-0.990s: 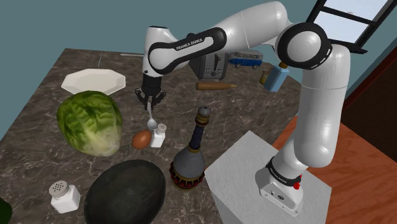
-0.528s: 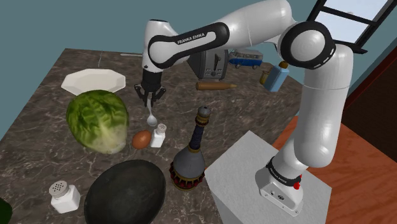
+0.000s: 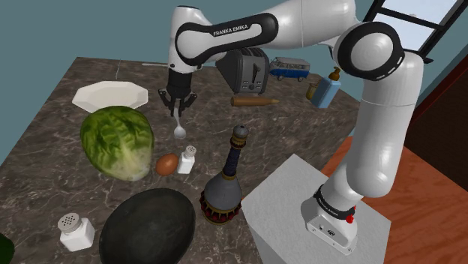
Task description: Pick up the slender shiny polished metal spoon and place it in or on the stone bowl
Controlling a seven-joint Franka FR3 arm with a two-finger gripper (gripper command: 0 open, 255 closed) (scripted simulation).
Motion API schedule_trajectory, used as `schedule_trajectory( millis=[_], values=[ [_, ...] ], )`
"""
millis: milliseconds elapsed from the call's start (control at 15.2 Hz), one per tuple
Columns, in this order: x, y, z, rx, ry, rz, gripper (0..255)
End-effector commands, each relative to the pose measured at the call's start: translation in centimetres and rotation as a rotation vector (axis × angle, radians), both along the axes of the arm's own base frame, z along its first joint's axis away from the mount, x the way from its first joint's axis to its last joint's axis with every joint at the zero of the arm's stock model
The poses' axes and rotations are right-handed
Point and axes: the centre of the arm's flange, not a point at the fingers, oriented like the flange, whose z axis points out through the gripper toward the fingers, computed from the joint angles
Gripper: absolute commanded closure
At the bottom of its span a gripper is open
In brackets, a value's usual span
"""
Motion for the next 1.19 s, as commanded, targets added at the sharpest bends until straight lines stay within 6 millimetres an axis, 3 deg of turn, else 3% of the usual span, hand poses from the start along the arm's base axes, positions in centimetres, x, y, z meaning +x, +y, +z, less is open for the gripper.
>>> schedule_trajectory(
  millis=[0, 1122],
  values=[
    [0.0, 0.1, 1.0, 0.000, 0.000, 0.000, 255],
    [0.0, 0.1, 10.0, 0.000, 0.000, 0.000, 255]
  ],
)
